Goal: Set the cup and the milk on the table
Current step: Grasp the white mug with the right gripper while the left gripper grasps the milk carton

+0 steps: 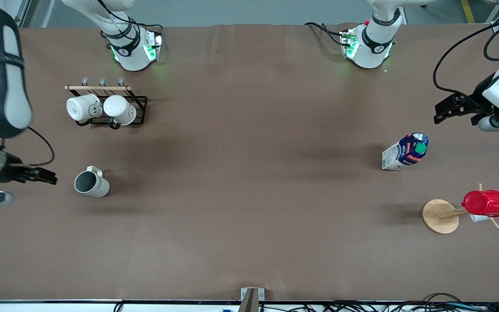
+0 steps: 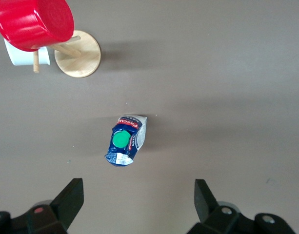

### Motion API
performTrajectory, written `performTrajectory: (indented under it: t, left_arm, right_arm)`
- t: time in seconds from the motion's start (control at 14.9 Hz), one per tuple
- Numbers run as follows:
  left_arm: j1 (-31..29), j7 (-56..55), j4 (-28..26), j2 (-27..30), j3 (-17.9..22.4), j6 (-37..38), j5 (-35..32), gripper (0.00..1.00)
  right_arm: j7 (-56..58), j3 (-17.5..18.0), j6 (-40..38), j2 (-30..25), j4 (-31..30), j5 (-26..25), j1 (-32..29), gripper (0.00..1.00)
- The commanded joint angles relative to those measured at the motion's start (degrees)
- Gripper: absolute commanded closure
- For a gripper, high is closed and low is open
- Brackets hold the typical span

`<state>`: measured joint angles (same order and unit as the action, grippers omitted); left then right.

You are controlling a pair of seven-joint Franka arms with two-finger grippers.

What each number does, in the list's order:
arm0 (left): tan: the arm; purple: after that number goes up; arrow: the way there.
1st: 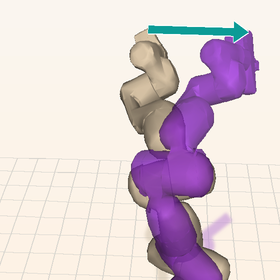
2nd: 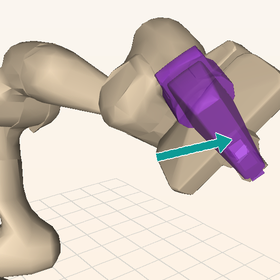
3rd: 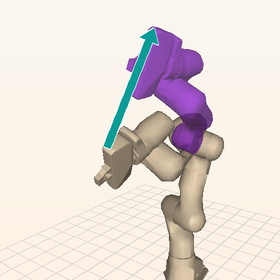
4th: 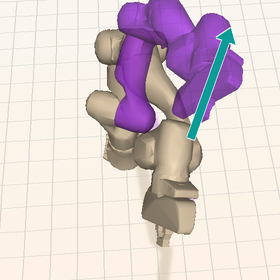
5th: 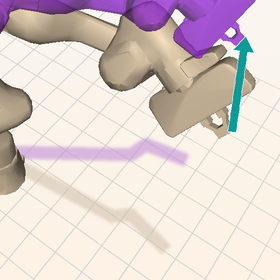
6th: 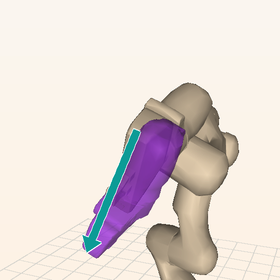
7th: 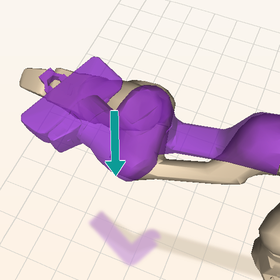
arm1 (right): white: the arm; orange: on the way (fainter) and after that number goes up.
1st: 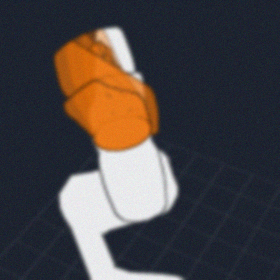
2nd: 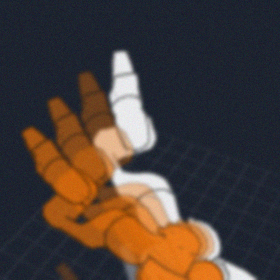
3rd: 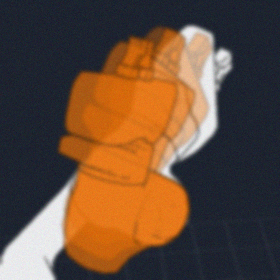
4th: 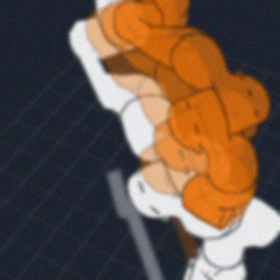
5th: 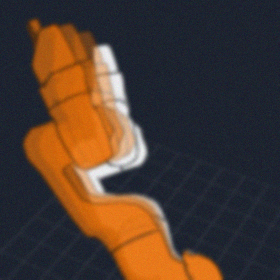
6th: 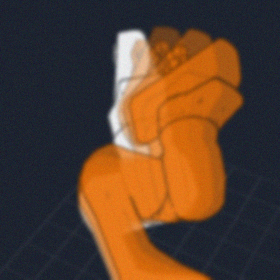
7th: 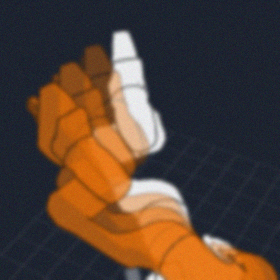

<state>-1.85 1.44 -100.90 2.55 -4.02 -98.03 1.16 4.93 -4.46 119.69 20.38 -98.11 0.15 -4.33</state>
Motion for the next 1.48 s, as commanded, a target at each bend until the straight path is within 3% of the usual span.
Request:
performTrajectory:
  t: [0.0,0.27,0.6,0.67,0.94,1.14,1.21,1.41]
  left_arm:
    - [-0.53,3.12,-7.35,0.96,0.93,-6.97,0.51,0.0]
    - [-0.97,7.42,-16.85,0.96,2.69,-18.75,0.51,0.0]
    - [-0.97,8.14,-22.14,-1.32,2.96,-27.82,0.68,0.0]
    - [-0.97,8.49,-22.23,-2.02,3.4,-27.83,0.77,0.0]
    - [-1.05,9.02,-23.37,-4.31,3.75,-27.83,0.95,0.0]
    - [-1.76,9.63,-23.37,-5.36,3.75,-27.83,0.95,0.0]
    - [-1.76,10.15,-23.37,-5.97,3.67,-27.83,0.95,0.0]
    - [-1.76,10.34,-23.46,-7.47,3.75,-27.92,0.95,0.0]
  right_arm:
    - [4.1,0.24,7.63,1.14,-6.55,0.81,-0.41,0.0]
    - [7.38,0.32,16.96,2.47,-13.58,0.9,-1.2,0.0]
    - [7.29,0.32,22.6,4.49,-15.97,0.99,-1.38,0.01]
    - [7.29,0.32,23.47,5.1,-15.97,0.99,-1.38,0.05]
    - [7.29,0.32,25.76,6.6,-15.71,0.99,-1.29,0.35]
    - [7.12,0.32,26.29,7.13,-15.27,1.08,-1.38,0.93]
    - [6.94,0.32,26.03,7.04,-15.09,1.08,-1.38,1.0]
    - [6.76,0.32,25.24,6.95,-14.48,1.08,-1.2,1.0]
